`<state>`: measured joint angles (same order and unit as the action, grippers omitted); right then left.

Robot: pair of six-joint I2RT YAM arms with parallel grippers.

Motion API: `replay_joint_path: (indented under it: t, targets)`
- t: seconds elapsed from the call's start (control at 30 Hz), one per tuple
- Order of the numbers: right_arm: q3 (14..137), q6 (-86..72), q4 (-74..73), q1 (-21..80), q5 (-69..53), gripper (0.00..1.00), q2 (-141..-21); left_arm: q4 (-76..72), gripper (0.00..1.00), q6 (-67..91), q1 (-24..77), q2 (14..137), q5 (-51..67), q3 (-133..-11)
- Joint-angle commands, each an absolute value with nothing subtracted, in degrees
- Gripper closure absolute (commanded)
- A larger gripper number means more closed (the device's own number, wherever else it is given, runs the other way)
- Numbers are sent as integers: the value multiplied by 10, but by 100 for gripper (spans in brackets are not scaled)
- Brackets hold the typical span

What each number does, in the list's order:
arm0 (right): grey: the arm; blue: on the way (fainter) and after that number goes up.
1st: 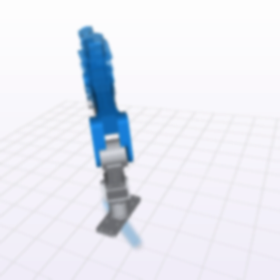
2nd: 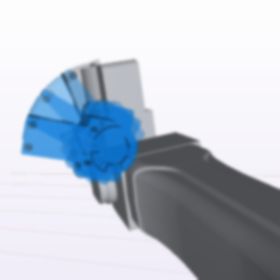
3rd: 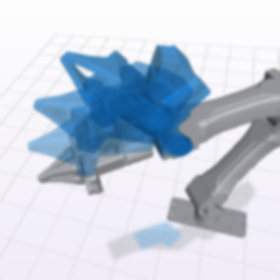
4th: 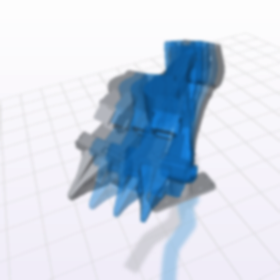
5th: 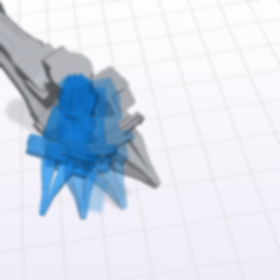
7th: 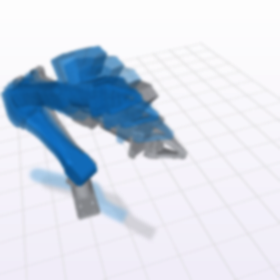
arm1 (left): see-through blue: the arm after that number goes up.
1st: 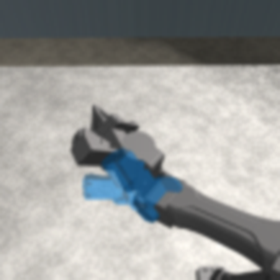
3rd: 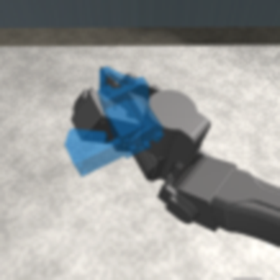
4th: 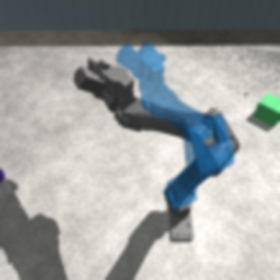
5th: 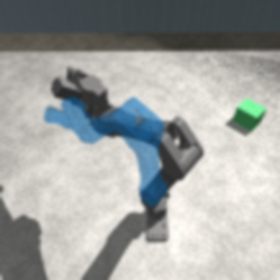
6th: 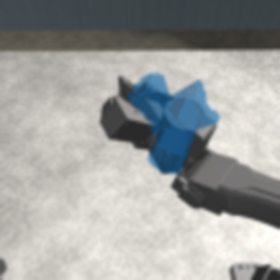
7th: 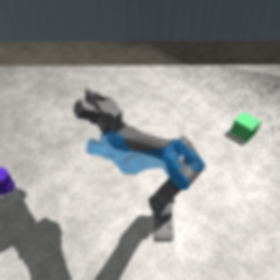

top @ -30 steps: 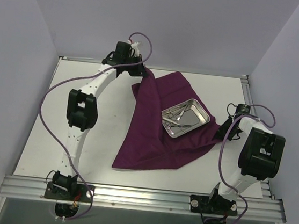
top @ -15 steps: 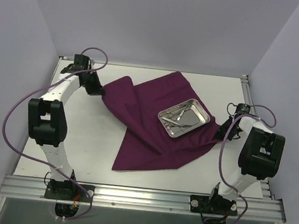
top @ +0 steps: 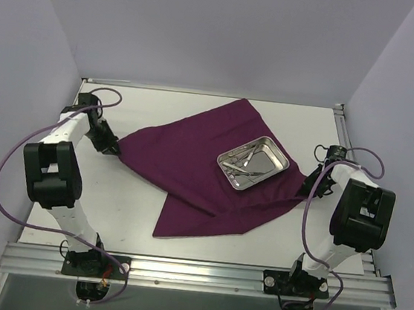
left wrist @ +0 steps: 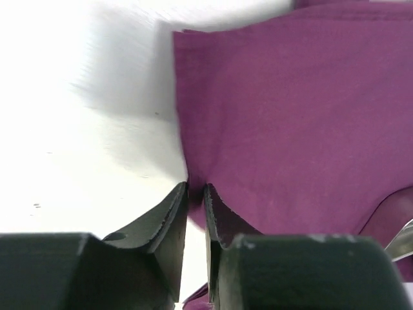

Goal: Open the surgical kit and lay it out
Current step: Open the surgical kit at the center of the board, then smooth out the surgical kit at the center of the board.

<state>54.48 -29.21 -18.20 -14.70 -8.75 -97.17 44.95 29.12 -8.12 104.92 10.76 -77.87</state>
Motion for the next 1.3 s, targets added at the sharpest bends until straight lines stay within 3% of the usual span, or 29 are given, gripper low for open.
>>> replay_joint_path:
  t: [0.0, 0.1, 0.17, 0.4, 0.47, 0.6, 0.77, 0.87, 0.97, 1.1, 1.27]
  targets:
    - [526, -274, -282, -148, -13, 100, -984, 449, 74, 289, -100, 1017, 102, -804]
    - [561, -272, -297, -132, -6, 100, -976, 444, 64, 279, -99, 1018, 115, -821]
    - [567, -277, -301, -131, -26, 100, -965, 453, 46, 270, -99, 1021, 121, -837]
    - [627, -251, -330, -90, -24, 100, -913, 480, 43, 236, -40, 964, 77, -894]
    - [640, -250, -343, -84, -25, 96, -901, 455, 47, 228, -13, 959, 104, -907]
    - [632, -252, -341, -86, -58, 84, -887, 387, 68, 228, 61, 1005, 230, -938]
    - [595, -241, -312, -96, -110, 91, -895, 354, 89, 251, 121, 1127, 348, -1018]
    - [572, -233, -301, -108, -128, 97, -904, 375, 94, 251, 135, 1192, 356, -1061]
    - [570, -230, -290, -111, -104, 95, -887, 392, 95, 246, 137, 1236, 363, -1105]
    - [579, -241, -289, -126, -77, 72, -894, 400, 95, 250, 140, 1279, 370, -1145]
    - [608, -271, -280, -126, -62, 66, -946, 449, 98, 254, 142, 1345, 345, -1208]
